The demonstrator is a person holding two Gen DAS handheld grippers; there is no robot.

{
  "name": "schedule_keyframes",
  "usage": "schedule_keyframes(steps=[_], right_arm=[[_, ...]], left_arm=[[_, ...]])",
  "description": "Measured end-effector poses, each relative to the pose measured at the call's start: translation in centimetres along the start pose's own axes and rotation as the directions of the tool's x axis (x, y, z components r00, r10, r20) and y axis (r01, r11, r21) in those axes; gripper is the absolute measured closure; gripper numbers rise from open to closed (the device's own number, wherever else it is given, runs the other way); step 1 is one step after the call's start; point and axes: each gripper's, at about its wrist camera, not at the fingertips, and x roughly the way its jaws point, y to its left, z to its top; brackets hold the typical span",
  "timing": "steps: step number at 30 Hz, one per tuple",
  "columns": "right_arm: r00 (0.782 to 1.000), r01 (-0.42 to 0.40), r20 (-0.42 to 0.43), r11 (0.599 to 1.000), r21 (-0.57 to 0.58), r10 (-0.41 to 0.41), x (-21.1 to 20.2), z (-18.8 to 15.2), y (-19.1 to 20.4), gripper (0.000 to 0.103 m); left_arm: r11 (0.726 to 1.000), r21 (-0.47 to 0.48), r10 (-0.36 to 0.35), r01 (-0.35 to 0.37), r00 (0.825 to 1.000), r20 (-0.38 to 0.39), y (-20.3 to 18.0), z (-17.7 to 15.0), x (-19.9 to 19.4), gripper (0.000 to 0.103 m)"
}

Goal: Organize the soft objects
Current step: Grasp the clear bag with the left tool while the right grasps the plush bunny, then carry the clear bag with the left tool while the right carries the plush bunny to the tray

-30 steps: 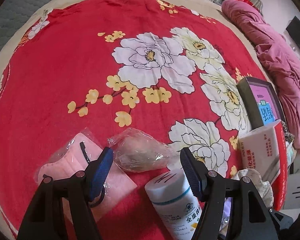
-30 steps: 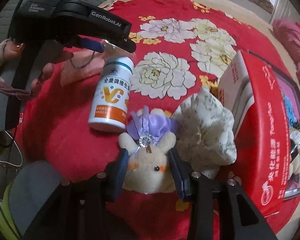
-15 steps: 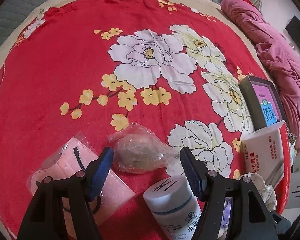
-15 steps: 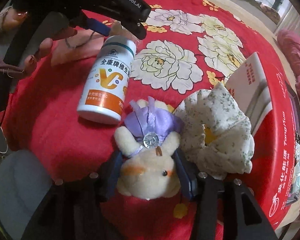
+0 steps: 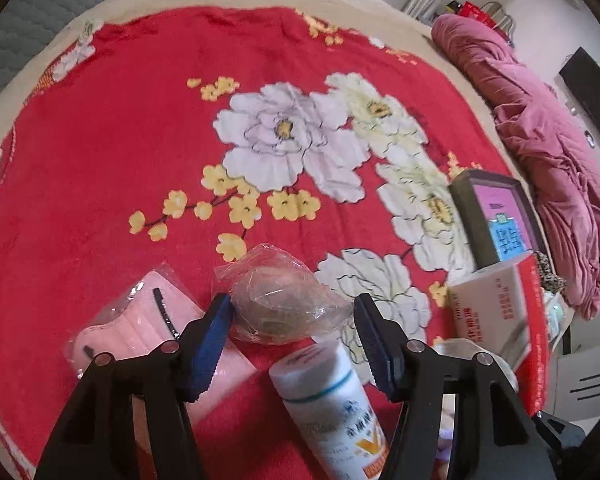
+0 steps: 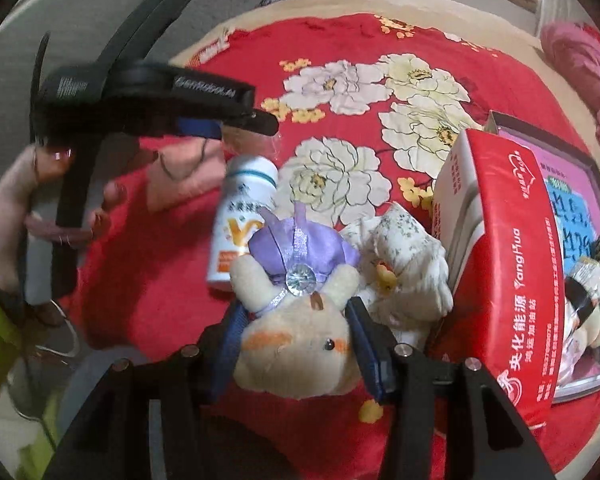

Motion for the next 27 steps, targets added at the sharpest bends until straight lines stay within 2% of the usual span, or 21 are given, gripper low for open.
schedule_keyframes(steps=[4, 6, 11, 14, 19, 27], right_arm=[[0.997, -0.072, 0.037, 0.997, 0.041, 0.070, -1.3, 0.2, -0.3, 0.052], [0.996, -0.083, 0.043, 0.994, 0.063, 0.081, -1.2, 0.4, -0.7, 0.052], [0.998, -0.058, -0.021, 0.997, 0.052, 0.059, 1.5, 0.2, -0.3, 0.052], [0.997, -0.076, -0.011, 0.996, 0.056, 0.077, 1.8, -0.1, 0.0, 0.052], [0.995, -0.087, 0.062, 0.993, 0.077, 0.082, -1.3, 0.5, -1.0, 0.052], [0.988, -0.024, 0.157, 0.996, 0.088, 0.010, -7.0, 2.4, -3.0, 0.052]], left_arm=[[1.000, 0.017, -0.025, 0.025, 0.999, 0.031, -0.6, 0.0, -2.2, 0.039], [0.999, 0.027, -0.030, 0.029, 0.999, 0.043, -0.9, 0.0, -3.0, 0.039], [0.998, 0.041, -0.049, 0.046, 0.997, 0.059, -1.3, -0.3, -4.4, 0.039], [0.998, 0.046, -0.052, 0.049, 0.997, 0.061, -1.2, -0.6, -5.0, 0.039], [0.996, 0.072, -0.056, 0.051, 0.996, 0.075, -1.5, -1.0, -6.2, 0.039], [0.993, 0.102, -0.068, 0.055, 0.990, 0.121, -3.1, -1.0, -9.0, 0.039]])
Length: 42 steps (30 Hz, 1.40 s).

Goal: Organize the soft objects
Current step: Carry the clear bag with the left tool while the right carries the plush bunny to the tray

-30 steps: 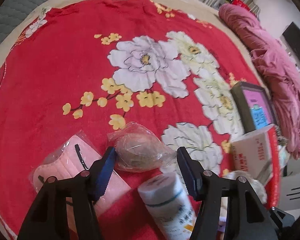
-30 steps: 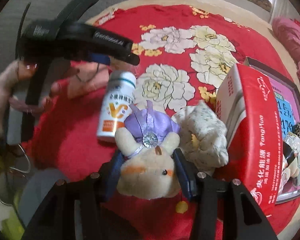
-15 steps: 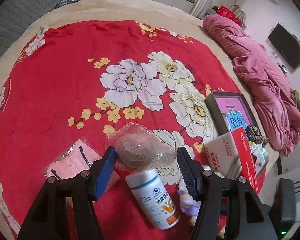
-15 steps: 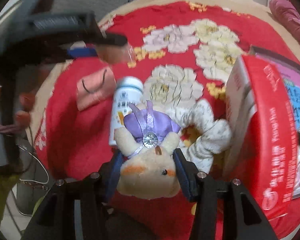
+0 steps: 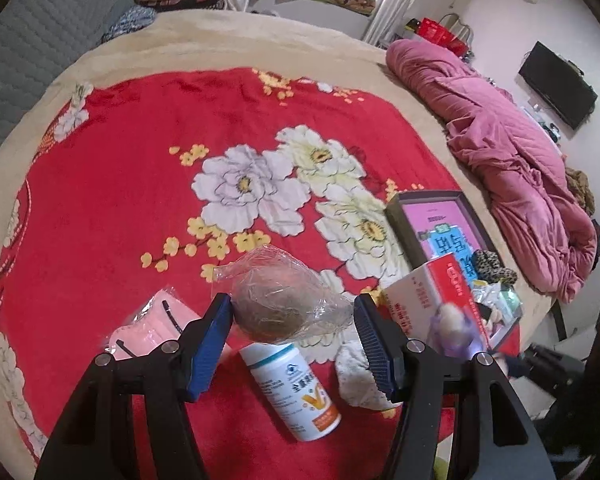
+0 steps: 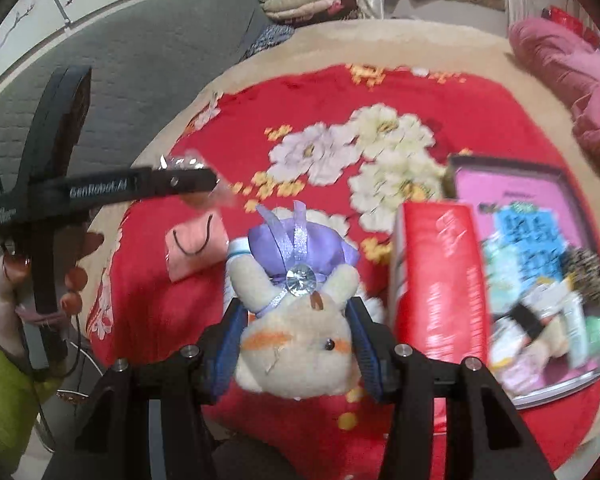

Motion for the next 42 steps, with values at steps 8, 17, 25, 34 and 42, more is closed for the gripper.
schedule_keyframes(steps=[8, 17, 25, 34, 42], right_arm=[[0.995, 0.079, 0.058, 0.997, -0.008, -0.078, -4.0, 1.6, -1.4, 0.052], [0.978, 0.164, 0.127, 0.985, 0.048, -0.169, -9.7, 2.4, -5.3, 0.052], [0.945, 0.242, 0.191, 0.961, 0.132, -0.264, -15.7, 2.9, -9.9, 0.052], [0.922, 0.274, 0.231, 0.945, 0.178, -0.311, -19.3, 2.3, -12.5, 0.052], [0.912, 0.281, 0.248, 0.939, 0.200, -0.326, -20.4, 1.4, -13.9, 0.052]], left_arm=[[0.999, 0.045, -0.018, 0.017, 1.000, 0.020, -3.1, -0.2, -2.4, 0.039], [0.994, 0.091, -0.067, 0.063, 0.997, 0.039, -8.3, -0.5, -4.7, 0.039], [0.985, 0.140, -0.110, 0.103, 0.993, 0.042, -13.7, -0.1, -6.2, 0.039], [0.971, 0.199, -0.144, 0.133, 0.989, 0.038, -19.0, -0.3, -6.9, 0.039], [0.957, 0.249, -0.163, 0.147, 0.986, 0.044, -22.8, -0.5, -6.9, 0.039]])
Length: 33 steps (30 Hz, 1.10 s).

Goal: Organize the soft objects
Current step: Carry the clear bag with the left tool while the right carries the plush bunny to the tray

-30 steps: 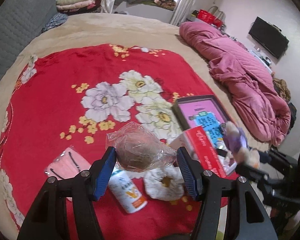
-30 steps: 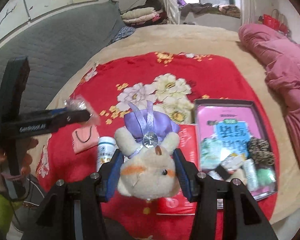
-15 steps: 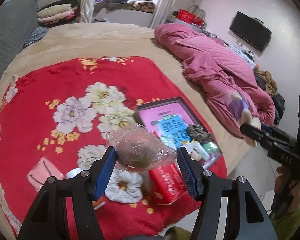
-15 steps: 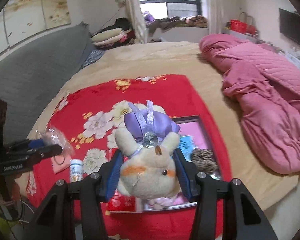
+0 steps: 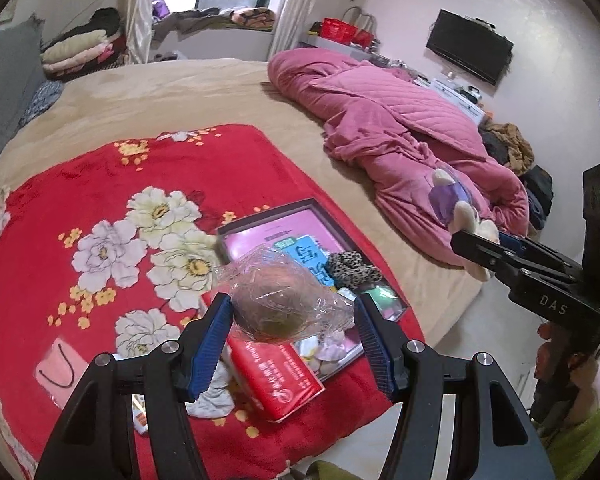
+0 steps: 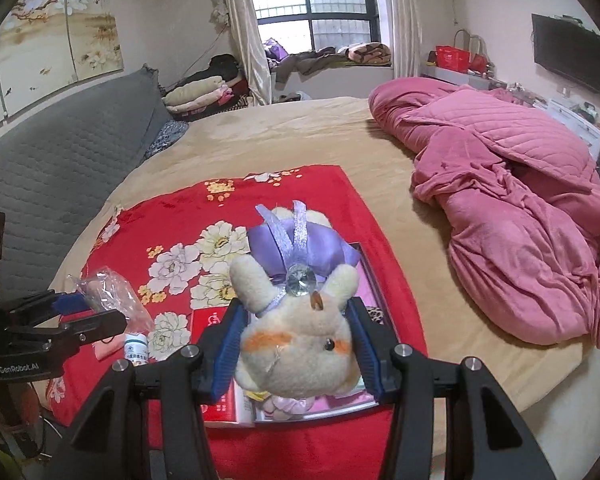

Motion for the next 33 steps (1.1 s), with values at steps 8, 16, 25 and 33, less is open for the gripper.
schedule_keyframes(steps=[8, 16, 25, 33], right_arm=[[1.000, 0.030, -0.007, 1.000, 0.006, -0.030, 0.0, -0.5, -2.3, 0.052], [0.998, 0.057, -0.035, 0.998, 0.014, -0.056, 1.0, -1.7, -5.1, 0.052], [0.996, 0.046, -0.081, 0.998, 0.044, -0.043, 3.3, -3.6, -7.2, 0.052], [0.991, 0.048, -0.125, 0.998, 0.041, -0.042, 5.6, -4.6, -7.8, 0.052]], left_arm=[[0.999, 0.041, -0.029, 0.030, 0.999, -0.029, -3.8, 0.0, 2.3, 0.039], [0.995, 0.067, -0.060, 0.067, 0.993, -0.098, -6.9, -1.6, 6.6, 0.039], [0.990, 0.102, -0.072, 0.093, 0.979, -0.190, -9.0, -4.2, 11.8, 0.039], [0.985, 0.099, -0.107, 0.139, 0.956, -0.275, -9.8, -6.0, 16.7, 0.039]])
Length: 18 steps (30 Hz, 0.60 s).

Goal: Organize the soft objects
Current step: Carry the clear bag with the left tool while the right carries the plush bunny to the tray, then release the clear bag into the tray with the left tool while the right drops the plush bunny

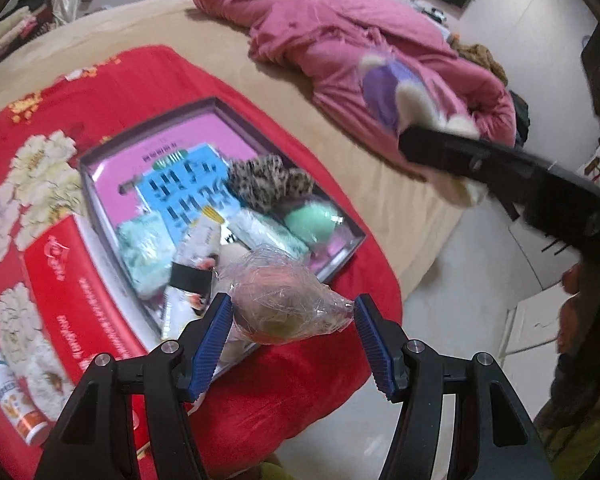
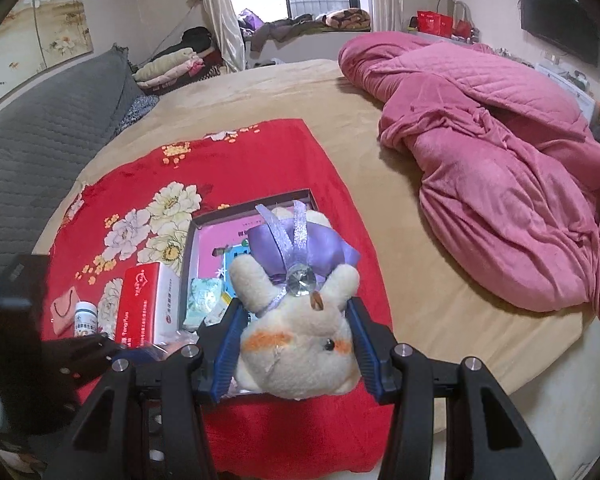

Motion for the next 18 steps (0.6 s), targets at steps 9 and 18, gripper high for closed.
schedule_keyframes(steps=[9, 18], right_arm=[[0.999, 0.009, -0.043, 1.000, 0.003, -0.009, 2.7, 0.0, -0.7, 0.052], [0.995, 0.026, -0.100, 0.999, -0.021, -0.028, 5.9, 0.1, -1.0, 0.052]], left_arm=[[1.000, -0.007, -0.008, 0.008, 0.997, -0.079, 1.0, 0.0, 5.3, 0.039], [1.000, -0.003, -0.017, 0.016, 0.997, -0.070, 1.7, 1.8, 6.4, 0.037]])
